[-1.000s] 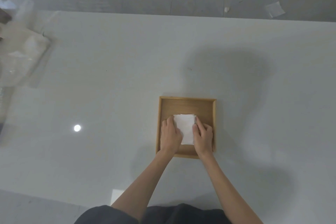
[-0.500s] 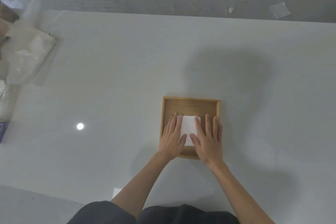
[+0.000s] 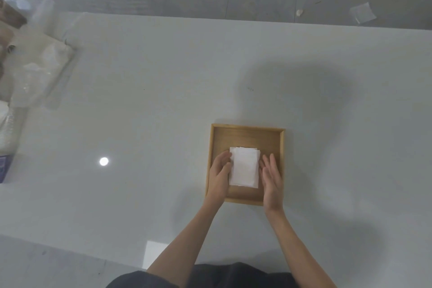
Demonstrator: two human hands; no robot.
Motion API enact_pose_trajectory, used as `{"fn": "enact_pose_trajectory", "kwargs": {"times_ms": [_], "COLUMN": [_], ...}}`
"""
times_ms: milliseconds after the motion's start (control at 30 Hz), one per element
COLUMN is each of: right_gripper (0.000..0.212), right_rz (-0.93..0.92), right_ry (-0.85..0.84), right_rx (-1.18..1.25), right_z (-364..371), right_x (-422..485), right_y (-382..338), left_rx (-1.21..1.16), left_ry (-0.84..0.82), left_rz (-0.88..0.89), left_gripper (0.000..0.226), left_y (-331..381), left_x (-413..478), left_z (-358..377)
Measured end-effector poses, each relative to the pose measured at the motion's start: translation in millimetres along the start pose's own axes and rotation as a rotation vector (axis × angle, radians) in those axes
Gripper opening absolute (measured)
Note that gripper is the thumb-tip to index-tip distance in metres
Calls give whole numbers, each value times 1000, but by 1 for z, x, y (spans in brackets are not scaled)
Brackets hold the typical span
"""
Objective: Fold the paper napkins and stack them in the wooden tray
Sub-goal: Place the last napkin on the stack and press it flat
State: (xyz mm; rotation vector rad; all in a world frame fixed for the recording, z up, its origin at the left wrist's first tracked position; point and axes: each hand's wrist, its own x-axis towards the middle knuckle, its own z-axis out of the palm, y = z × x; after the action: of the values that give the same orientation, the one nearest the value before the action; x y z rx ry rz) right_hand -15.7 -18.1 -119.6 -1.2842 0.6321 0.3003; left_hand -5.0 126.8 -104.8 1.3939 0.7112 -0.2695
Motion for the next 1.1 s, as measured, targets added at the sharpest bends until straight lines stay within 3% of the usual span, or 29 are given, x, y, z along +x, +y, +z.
{"fn": "enact_pose_trajectory", "kwargs": {"times_ms": [100,267,333,467,800,1100], "right_gripper": [52,39,43,43,35,44], "right_rz": [-5,-276,-216,-54,-115,-171], "right_ry": [14,339,394,298,336,325], "right_rx": [-32,-464,-607,-805,-864,-937], "right_z": [0,-19,-35,-57,-65,-67], "right_x": [1,-5,-3,-4,3,1], "right_y": [0,-5,-2,7,-8,-3], "left_rx": [59,673,829,785,794,870], "left_ry": [-19,414,450,271,241,229], "left_rz": [33,212,139,-38,49,77], "left_gripper": [37,32,31,33,33,41], "left_y": [4,-9,-15,-23,-15,-19], "left_x": [0,-4,-4,-6,2,1], "left_z": [1,-15,-28,-41,-24,-24]}}
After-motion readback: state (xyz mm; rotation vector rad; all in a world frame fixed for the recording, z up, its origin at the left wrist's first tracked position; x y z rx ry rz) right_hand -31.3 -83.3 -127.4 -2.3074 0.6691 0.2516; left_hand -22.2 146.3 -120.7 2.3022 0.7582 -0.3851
